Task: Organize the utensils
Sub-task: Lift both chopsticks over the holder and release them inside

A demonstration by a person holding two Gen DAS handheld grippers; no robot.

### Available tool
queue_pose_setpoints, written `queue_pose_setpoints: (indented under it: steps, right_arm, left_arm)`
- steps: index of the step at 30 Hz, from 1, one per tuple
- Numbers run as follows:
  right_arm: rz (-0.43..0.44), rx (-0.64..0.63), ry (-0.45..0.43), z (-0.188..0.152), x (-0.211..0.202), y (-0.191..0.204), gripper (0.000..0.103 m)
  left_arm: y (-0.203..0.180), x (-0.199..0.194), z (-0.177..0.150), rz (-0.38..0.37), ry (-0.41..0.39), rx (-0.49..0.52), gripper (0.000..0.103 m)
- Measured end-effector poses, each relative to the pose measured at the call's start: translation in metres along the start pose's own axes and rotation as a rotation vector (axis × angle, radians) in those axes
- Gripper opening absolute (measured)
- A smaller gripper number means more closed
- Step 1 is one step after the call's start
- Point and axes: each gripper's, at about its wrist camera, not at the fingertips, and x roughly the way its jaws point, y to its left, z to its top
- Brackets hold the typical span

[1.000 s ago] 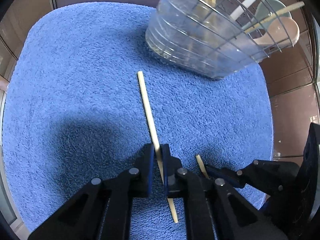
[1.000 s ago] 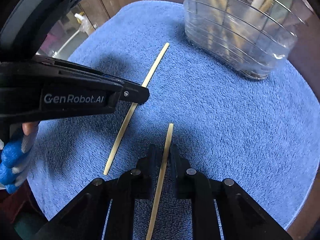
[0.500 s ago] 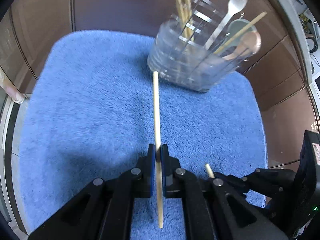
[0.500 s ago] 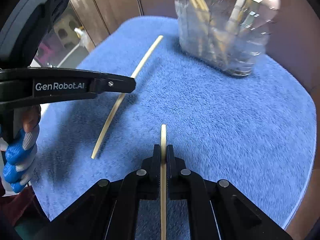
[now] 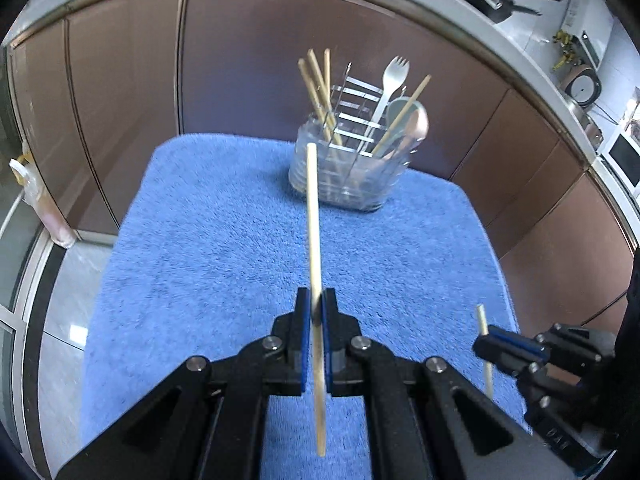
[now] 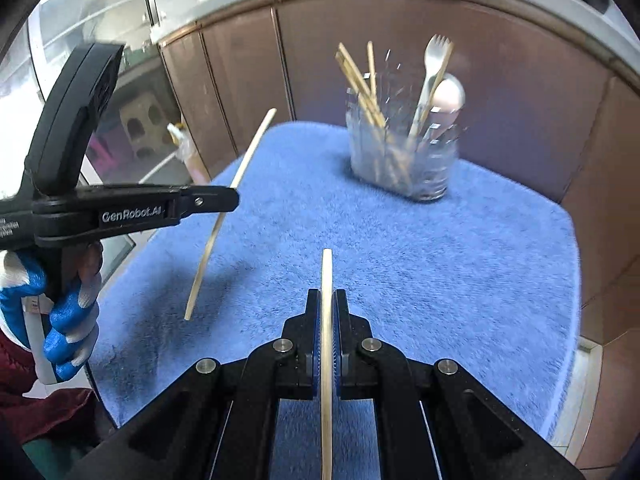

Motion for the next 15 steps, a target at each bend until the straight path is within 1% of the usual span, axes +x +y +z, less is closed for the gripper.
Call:
queue_pose_setpoints:
  steps: [2, 5, 7, 15]
  right_arm:
    - [-0.006, 0.007, -0.029, -0.006, -0.021, 0.0, 0.005]
    - [-0.016, 0.018, -0.073, -0.013, -0.038, 0.001, 0.005]
    - [-0.021, 0.028, -0.106, -0.019, -0.056, 0.003, 0.005]
    - [-0.066, 0.047, -0.23, -0.028, -0.099, 0.004, 0.005]
  left_arm:
    - [-0.002, -0.015, -0.006, 0.002, -0.026, 0.006, 0.005]
    - [-0.006, -0.034, -0.012, 0.01, -0.064, 0.018, 0.005]
    - [-0.009, -0.044, -0.016, 0.016, -0.091, 0.029, 0.005]
    - [-0.024, -0.085, -0.029, 0.047, -0.205, 0.071, 0.005]
